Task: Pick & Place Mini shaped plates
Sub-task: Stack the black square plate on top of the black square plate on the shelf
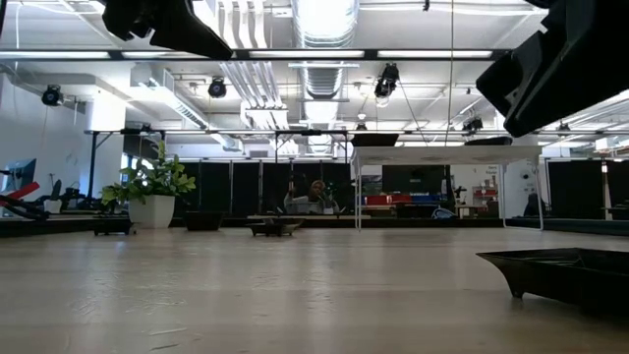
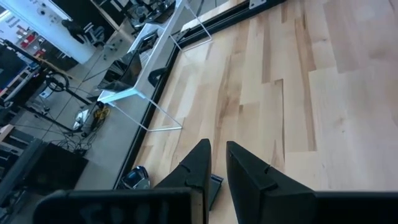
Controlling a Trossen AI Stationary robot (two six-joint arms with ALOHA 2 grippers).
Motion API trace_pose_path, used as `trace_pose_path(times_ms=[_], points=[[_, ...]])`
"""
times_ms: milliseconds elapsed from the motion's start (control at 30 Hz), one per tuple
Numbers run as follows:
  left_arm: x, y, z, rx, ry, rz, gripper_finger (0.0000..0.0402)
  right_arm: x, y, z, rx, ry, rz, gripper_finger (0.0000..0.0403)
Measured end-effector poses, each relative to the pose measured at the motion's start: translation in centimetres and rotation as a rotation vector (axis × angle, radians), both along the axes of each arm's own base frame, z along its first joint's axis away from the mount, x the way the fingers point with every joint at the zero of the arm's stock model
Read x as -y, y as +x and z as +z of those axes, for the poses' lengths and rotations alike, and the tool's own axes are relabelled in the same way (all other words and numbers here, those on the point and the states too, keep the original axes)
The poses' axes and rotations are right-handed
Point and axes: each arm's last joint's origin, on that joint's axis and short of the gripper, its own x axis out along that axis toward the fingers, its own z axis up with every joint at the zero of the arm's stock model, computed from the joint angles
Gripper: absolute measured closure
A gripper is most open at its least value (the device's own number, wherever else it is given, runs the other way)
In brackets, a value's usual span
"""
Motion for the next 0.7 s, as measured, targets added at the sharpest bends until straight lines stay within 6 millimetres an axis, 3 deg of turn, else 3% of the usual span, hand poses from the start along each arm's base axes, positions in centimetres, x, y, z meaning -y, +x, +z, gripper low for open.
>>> trace_pose_path(times_ms=[267,700], points=[[0.0,0.0,0.0,-0.002,-0.008,-0.012,0.0354,-0.8,1.1,-1.6,0.029,0.040,0.014,0.0364],[0.7,0.3,0.1,-0.021,-0.100,-0.192,0.0354,-1.4,1.7,-2.9,0.024,0.119,-0.024,0.0364]])
